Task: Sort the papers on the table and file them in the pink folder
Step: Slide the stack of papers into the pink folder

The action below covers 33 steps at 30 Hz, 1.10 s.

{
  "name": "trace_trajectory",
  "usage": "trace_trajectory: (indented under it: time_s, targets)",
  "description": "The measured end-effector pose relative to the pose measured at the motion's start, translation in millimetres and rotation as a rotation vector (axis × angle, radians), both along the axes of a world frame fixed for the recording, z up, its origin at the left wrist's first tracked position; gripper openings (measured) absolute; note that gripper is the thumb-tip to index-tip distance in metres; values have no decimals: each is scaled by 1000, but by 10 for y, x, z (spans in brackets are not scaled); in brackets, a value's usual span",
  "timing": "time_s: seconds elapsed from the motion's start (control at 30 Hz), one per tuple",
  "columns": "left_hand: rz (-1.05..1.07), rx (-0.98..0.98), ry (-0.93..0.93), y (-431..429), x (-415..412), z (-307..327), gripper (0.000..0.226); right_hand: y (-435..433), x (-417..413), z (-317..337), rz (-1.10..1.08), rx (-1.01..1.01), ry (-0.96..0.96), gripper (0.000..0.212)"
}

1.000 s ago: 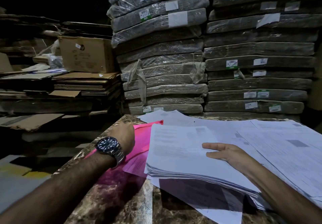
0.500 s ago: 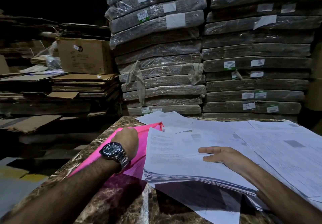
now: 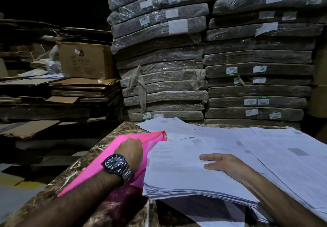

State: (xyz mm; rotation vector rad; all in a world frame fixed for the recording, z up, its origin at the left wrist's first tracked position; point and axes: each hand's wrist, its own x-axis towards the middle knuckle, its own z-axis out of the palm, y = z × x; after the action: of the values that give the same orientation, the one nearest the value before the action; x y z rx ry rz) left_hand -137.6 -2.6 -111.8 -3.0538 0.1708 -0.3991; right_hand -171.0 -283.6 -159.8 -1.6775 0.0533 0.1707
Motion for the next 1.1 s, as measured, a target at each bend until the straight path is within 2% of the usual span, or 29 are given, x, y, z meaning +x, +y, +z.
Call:
trace_trajectory:
  time_s: [0.2, 0.43, 0.57, 0.67, 0.73, 0.83, 0.97, 1.1]
  targets:
    - [-76, 37, 43, -88, -104, -84, 32, 112, 96, 20, -105, 39, 7, 27]
    - [-183, 77, 146, 97, -136, -97, 11, 199, 124, 66, -160, 17, -18, 24]
    - [-292, -49, 227, 252, -232, -157, 37, 239, 125, 15, -184, 18, -1, 23]
    - [-414, 7, 184, 309, -319, -183, 23, 277, 147, -24, -209, 31, 12, 24]
    - [-449, 26, 199, 324, -354, -175, 28, 315, 158, -33, -225, 35, 17, 25]
    - [-442, 16, 190, 339, -386, -180, 18, 376, 168, -49, -239, 46, 20, 25]
    - [-460, -4, 164, 309, -443, -166, 35, 486, 181, -77, -254, 31, 9, 25]
    - [-404, -8, 159, 318, -460, -198, 28, 494, 209, -48, -274, 35, 13, 26]
